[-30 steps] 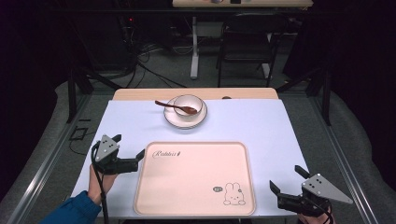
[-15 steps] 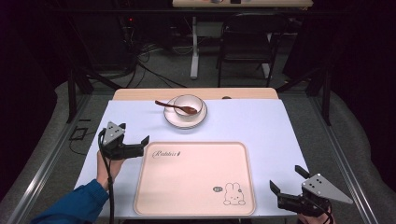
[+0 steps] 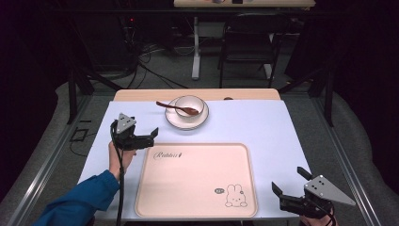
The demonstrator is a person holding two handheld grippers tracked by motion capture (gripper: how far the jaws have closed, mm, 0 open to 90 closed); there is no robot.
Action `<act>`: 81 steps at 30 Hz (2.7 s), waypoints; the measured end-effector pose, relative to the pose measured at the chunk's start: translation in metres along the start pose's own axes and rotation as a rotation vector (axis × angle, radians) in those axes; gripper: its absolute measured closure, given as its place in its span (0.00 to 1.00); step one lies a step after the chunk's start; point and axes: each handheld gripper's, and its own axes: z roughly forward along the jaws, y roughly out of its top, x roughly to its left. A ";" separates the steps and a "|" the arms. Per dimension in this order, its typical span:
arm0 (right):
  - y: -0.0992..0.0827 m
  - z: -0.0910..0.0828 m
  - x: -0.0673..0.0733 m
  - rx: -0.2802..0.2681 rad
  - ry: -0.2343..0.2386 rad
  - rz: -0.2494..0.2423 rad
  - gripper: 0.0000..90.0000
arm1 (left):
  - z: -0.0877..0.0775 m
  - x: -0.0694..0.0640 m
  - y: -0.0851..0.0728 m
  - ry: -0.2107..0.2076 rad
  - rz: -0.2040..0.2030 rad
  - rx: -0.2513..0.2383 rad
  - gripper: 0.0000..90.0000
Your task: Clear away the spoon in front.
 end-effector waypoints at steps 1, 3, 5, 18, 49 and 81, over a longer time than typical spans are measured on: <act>0.000 0.000 0.000 0.000 0.000 0.000 0.04 | 0.000 0.000 0.000 0.000 0.000 0.000 0.01; 0.000 0.000 0.000 0.000 0.000 0.000 0.04 | 0.007 0.000 0.002 0.000 -0.012 -0.001 0.01; 0.000 0.000 0.000 0.000 0.000 -0.001 0.04 | 0.013 0.000 0.003 -0.002 -0.025 0.005 0.01; 0.000 0.000 0.000 0.000 0.001 0.001 0.04 | 0.043 0.001 0.014 -0.020 -0.078 0.023 0.01; 0.000 0.000 -0.001 -0.002 0.001 0.000 0.04 | 0.111 0.015 0.021 0.041 -0.241 0.049 0.20; 0.000 0.000 -0.001 -0.002 0.001 0.001 0.04 | 0.126 0.010 0.020 0.073 -0.282 -0.004 0.64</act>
